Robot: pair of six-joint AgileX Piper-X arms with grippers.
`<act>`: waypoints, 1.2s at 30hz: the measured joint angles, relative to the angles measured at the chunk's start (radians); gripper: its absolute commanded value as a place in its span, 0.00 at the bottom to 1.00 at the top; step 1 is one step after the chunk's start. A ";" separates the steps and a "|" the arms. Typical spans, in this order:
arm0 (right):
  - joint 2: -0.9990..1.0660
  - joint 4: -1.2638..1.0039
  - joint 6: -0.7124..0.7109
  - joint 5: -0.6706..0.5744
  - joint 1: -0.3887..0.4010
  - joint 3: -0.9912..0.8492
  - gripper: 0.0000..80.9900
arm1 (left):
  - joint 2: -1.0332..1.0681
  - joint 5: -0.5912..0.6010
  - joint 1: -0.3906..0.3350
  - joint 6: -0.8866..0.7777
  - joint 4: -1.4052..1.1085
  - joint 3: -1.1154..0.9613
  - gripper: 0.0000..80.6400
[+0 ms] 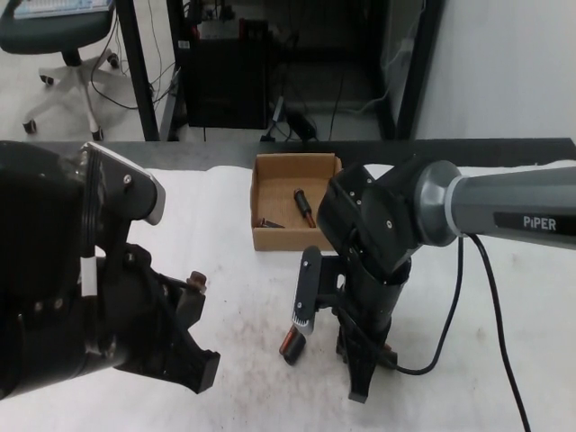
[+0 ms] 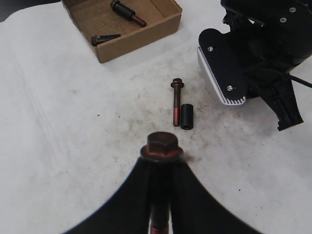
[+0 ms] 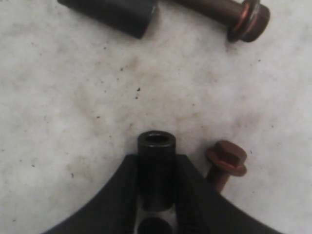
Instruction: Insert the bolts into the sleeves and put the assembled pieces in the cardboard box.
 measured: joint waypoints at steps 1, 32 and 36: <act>0.000 0.000 0.004 0.000 0.000 0.000 0.00 | 0.000 0.000 0.000 0.000 0.000 0.000 0.00; -0.783 -0.413 0.770 -0.811 -0.173 0.230 0.01 | -0.037 0.519 0.000 -0.176 -0.783 0.000 0.00; -0.855 -0.495 0.774 -0.861 -0.154 0.393 0.01 | 0.034 0.618 0.000 -0.211 -0.924 0.000 0.00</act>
